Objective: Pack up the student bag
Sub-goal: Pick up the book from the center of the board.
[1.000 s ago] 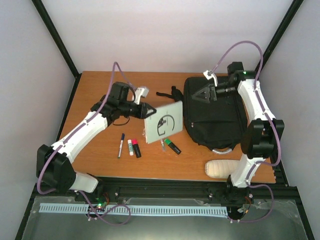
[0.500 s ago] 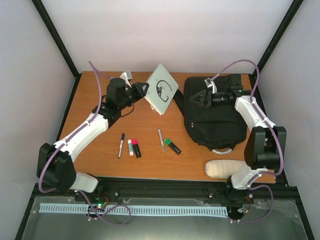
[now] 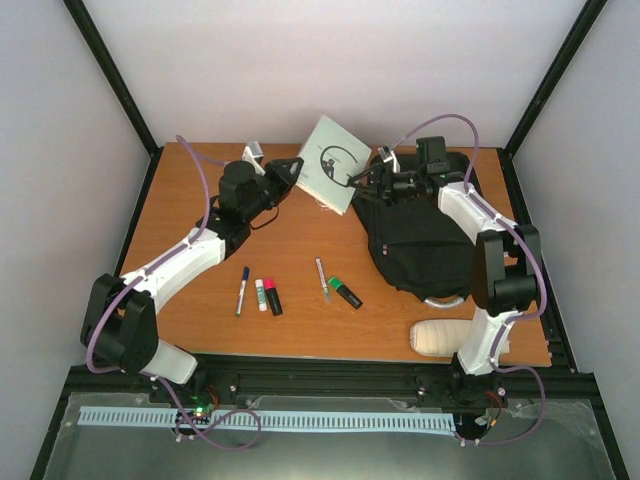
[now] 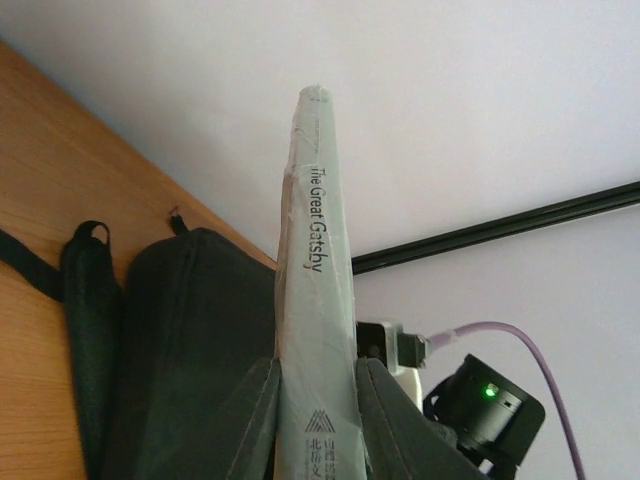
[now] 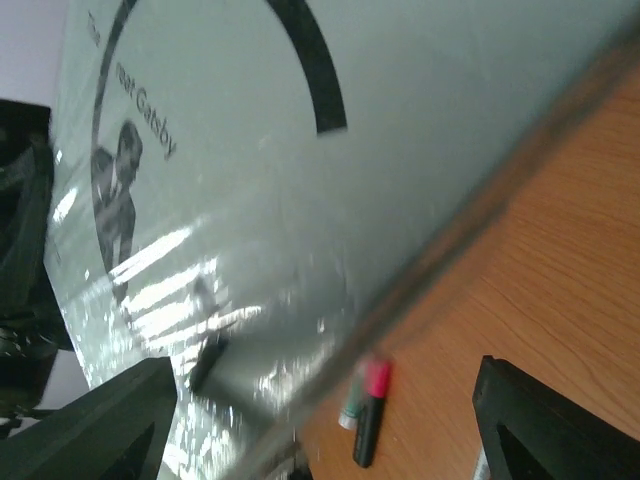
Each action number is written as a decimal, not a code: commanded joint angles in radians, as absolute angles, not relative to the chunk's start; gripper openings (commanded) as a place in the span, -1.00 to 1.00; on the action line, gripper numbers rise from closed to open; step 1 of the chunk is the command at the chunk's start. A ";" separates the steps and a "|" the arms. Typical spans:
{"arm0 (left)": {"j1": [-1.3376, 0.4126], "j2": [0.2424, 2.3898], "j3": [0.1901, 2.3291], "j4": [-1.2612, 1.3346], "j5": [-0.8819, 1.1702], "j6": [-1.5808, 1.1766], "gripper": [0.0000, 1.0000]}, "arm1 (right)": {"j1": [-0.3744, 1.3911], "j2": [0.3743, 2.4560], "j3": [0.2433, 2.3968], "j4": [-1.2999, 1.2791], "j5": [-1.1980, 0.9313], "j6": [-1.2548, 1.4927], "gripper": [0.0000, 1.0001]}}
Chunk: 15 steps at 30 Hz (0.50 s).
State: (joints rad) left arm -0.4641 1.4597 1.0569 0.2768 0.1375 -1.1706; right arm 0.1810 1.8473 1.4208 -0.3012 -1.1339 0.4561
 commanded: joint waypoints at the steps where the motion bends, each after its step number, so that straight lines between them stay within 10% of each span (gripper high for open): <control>1: -0.475 1.442 1.069 0.532 0.139 -1.271 -0.98 | 0.199 1.880 1.492 -0.180 -1.159 0.600 0.66; 15: -0.504 1.461 1.036 0.499 0.142 -1.261 -0.98 | 0.197 1.793 1.520 -0.022 -1.173 0.713 0.25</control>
State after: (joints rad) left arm -0.4805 1.4708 1.0176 0.3882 0.1364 -1.2583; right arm 0.1951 1.8725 1.4788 -0.0967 -1.1610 0.6884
